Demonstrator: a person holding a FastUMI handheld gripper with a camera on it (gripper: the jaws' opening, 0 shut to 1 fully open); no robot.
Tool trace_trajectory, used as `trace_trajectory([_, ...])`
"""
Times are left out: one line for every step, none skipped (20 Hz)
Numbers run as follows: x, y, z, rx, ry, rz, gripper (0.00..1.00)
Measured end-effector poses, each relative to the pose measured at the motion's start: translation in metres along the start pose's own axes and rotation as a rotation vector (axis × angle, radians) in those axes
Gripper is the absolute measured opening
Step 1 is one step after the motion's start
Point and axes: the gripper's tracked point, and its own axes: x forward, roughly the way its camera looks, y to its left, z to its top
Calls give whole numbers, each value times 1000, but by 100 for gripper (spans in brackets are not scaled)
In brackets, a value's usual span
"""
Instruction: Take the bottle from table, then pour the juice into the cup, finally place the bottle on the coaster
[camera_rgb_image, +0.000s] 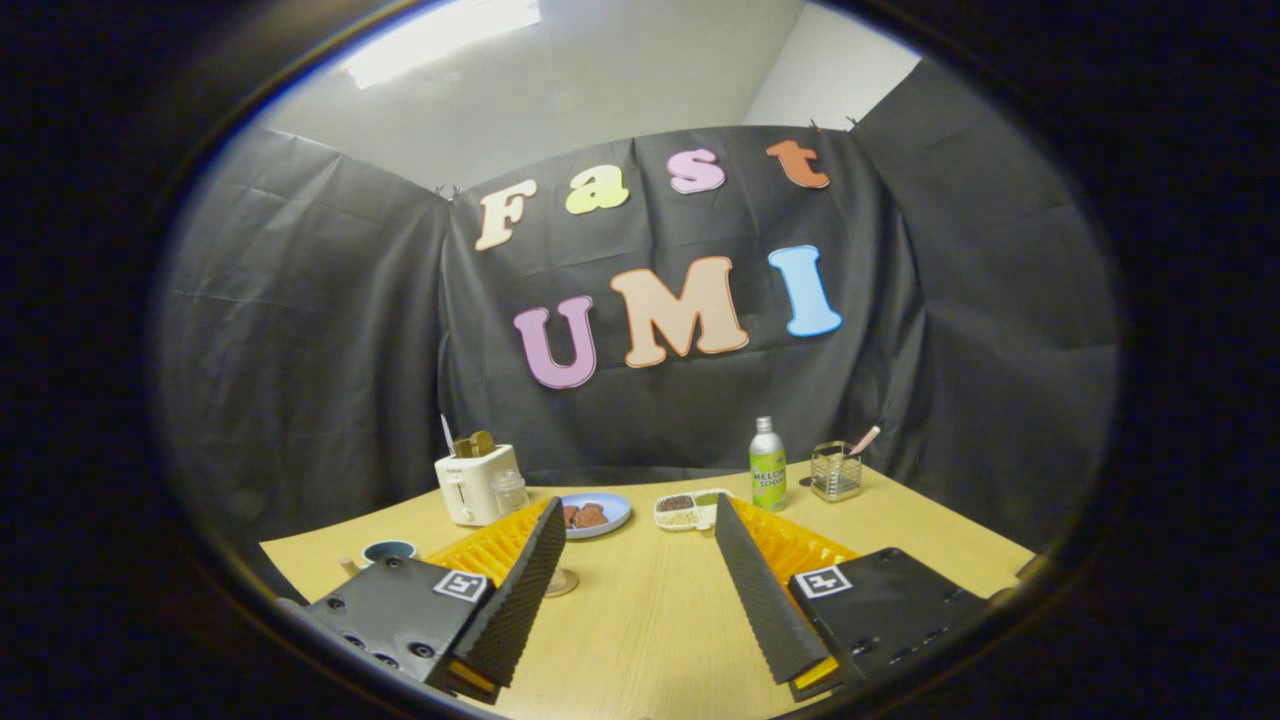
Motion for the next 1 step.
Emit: trace_trajectory([-2,3,2,1,-4,8,94])
